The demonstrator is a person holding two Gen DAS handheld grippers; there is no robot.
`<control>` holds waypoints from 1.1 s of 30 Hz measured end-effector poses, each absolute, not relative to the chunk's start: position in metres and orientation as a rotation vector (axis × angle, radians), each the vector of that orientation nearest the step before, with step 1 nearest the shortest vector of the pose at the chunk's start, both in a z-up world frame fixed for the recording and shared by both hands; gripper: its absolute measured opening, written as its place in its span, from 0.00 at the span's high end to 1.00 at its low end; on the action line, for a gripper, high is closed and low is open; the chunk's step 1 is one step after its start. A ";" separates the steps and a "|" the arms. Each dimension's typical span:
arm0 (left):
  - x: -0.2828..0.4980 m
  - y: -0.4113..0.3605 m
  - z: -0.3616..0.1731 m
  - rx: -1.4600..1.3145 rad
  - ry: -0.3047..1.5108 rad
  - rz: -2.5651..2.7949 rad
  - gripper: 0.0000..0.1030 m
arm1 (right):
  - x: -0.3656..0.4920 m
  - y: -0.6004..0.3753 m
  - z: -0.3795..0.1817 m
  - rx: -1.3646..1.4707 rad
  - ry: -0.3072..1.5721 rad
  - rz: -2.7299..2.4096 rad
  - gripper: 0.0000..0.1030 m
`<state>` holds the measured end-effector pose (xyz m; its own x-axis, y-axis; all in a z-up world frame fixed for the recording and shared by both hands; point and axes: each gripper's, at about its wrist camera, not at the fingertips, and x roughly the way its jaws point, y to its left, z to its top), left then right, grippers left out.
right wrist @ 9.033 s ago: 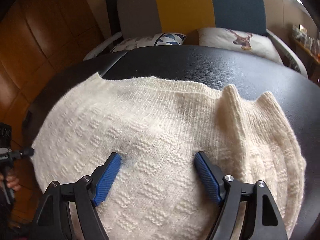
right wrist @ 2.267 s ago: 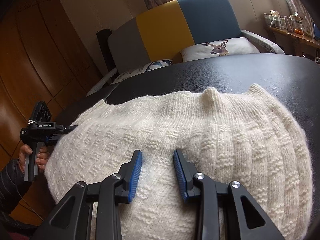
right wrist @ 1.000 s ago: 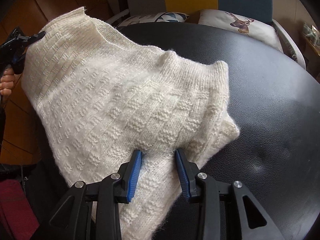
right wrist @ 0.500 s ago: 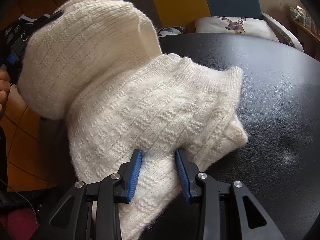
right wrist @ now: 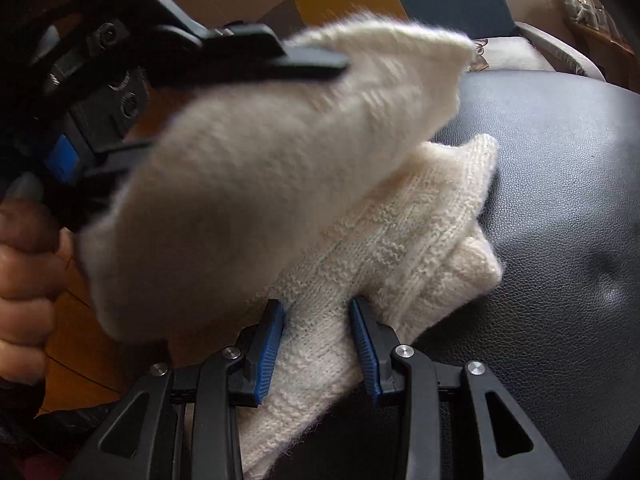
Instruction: Fold clothes
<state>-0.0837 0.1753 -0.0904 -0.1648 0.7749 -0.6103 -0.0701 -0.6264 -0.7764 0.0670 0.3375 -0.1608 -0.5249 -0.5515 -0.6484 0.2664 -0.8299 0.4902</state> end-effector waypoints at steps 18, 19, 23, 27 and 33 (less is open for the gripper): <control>-0.095 0.022 0.007 -1.183 -0.751 2.015 0.73 | 0.162 0.395 -0.152 1.205 -0.590 -2.426 0.63; -0.097 0.010 0.002 -1.180 -0.715 2.068 0.73 | 0.166 0.401 -0.142 1.205 -0.598 -2.438 0.63; -0.100 -0.021 -0.032 -1.212 -0.564 2.231 0.73 | 0.179 0.381 -0.091 1.069 -0.536 -2.377 0.61; -0.091 -0.021 -0.063 -1.234 -0.527 2.175 0.73 | 0.132 0.312 -0.050 0.957 -0.416 -2.200 0.49; -0.084 0.010 -0.063 -1.143 -0.483 2.014 0.67 | 0.096 0.221 -0.076 1.197 -0.188 -2.076 0.49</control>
<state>-0.0837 0.0097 -0.0625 -0.3134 0.7655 -0.5620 -0.4275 -0.6422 -0.6362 0.0961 0.2214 -0.0757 -0.3084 -0.6490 -0.6955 0.5134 -0.7290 0.4528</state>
